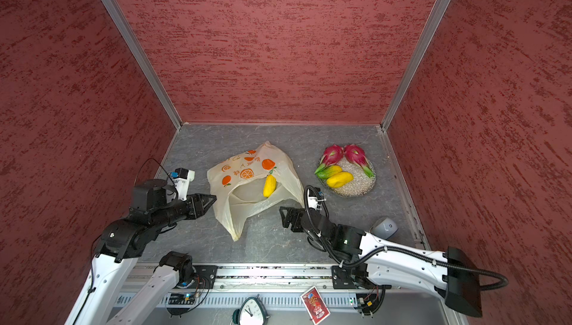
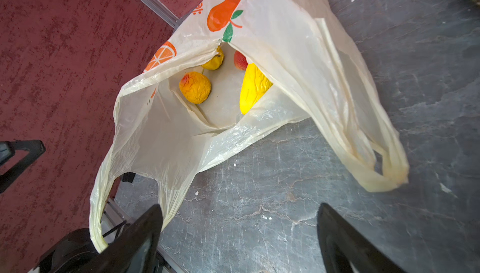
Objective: Take fruits out of the plastic bag
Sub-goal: Take out the fake fruit from the plastic bag.
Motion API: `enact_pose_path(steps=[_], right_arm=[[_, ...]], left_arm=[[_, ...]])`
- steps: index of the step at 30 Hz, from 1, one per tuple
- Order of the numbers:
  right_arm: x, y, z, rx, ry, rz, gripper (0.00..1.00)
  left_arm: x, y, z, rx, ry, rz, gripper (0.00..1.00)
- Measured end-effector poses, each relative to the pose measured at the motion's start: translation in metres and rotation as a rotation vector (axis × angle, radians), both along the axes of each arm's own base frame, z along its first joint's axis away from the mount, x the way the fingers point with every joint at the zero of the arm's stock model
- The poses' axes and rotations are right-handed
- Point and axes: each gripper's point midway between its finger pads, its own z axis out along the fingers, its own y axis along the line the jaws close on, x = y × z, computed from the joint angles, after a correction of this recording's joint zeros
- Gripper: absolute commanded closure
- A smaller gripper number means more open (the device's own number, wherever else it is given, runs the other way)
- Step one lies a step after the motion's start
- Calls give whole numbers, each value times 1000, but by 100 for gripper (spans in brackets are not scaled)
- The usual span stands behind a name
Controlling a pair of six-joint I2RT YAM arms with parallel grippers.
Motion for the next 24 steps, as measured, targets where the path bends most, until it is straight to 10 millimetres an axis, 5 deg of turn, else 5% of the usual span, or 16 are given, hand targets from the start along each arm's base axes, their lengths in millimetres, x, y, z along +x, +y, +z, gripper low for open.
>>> enact_pose_path(steps=[12,24], right_arm=[[34,84,17,-215,-13,141,26],[84,85,-41,-432,156,119,33]], left_arm=[[3,-2,-8,2,42,-7,60],[1,-2,-5,-1,23,-7,60]])
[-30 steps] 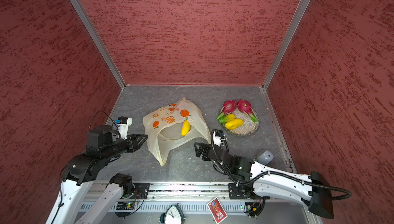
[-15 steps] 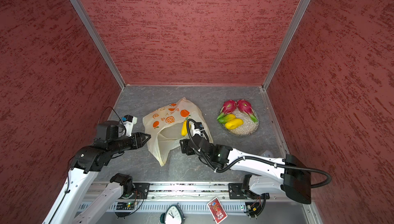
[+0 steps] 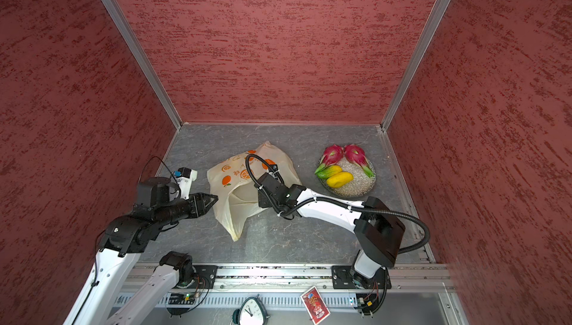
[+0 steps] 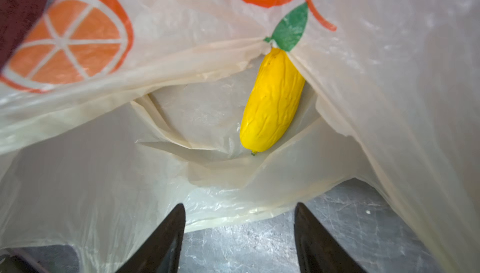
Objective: Take fruits out of the plastic bag
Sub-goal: Take out the fake fruit from the plastic bag.
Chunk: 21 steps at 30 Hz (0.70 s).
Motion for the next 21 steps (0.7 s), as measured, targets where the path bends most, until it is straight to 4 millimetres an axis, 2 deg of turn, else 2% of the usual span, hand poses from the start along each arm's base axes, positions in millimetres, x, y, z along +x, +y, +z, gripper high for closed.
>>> enact_pose_path(steps=[10,16,21], right_arm=[[30,10,-17,-69,46,-1,30],[58,5,-39,-126,77,-52,29],[73,2,-58,-170,102,-60,30]], left_arm=[[0,0,1,-1,-4,0,59],[-2,0,2,-1,-14,-3,59],[-2,0,3,1,-18,-5,59]])
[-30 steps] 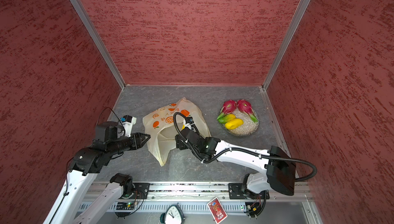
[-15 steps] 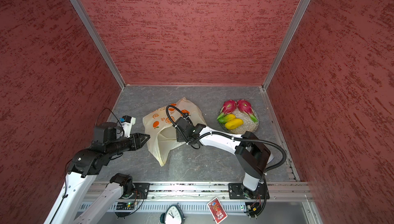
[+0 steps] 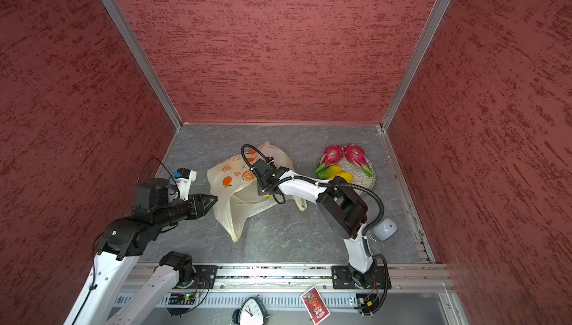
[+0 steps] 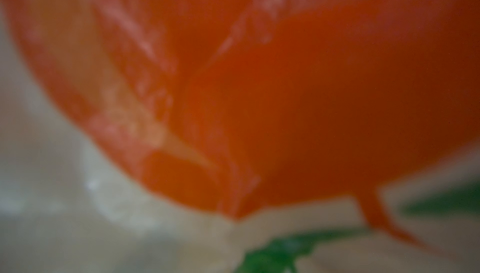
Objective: Take fruits out of the plastic bag
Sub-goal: Take out the fake fruit from the plastic bag.
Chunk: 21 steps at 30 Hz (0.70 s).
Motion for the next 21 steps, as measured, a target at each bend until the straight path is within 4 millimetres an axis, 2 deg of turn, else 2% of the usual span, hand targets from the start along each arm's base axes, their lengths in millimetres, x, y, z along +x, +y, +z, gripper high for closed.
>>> enact_pose_path(steps=[8,15,19,21], right_arm=[[12,9,-2,-17,-6,40,33],[9,9,-10,-24,14,48,37],[5,7,-14,-25,33,54,55],[4,7,-13,-22,33,55,61]], left_arm=[[0,1,0,2,-4,3,60],[0,2,1,5,-11,9,59],[0,2,1,7,-11,11,59],[0,2,1,7,-10,9,59]])
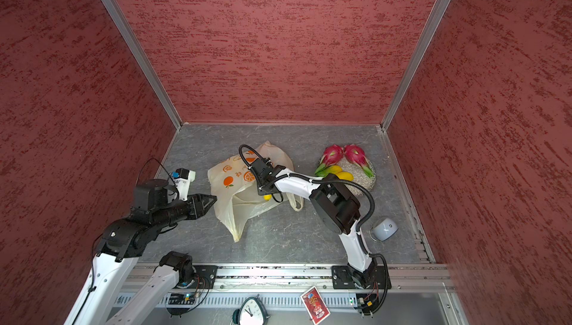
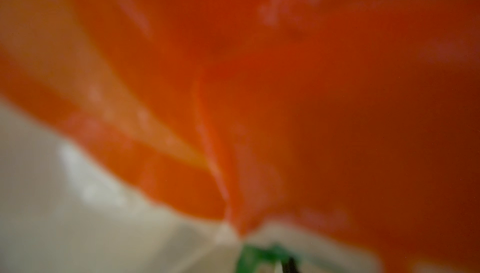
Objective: Take fruits out of the plastic bag
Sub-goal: Take out the fake fruit from the plastic bag.
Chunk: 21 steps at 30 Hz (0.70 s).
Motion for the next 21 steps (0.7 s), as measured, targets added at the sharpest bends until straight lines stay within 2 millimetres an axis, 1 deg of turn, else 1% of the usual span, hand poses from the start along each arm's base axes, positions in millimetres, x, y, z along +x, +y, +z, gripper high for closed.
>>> enact_pose_path(steps=[3,6,8,11,13,16,20,21], right_arm=[[-2,0,6,13,-4,3,61],[-10,-6,20,37,-10,8,61],[-15,-8,36,70,-22,15,60],[-28,-7,70,173,-42,47,59],[-44,-7,94,262,-47,85,58],[-73,-12,123,378,-38,149,58],[-111,-34,155,464,-36,205,56],[-121,-43,167,483,-46,214,56]], left_arm=[[-1,-2,0,1,-1,-8,59],[-3,-3,1,6,-7,-13,60],[-4,-4,1,8,-12,-21,59],[-5,-5,1,10,-13,-27,59],[-5,-5,1,12,-13,-24,59],[-5,-4,1,15,-14,-17,59],[-6,-3,3,13,-24,-15,59],[-6,-3,3,12,-26,-14,59]])
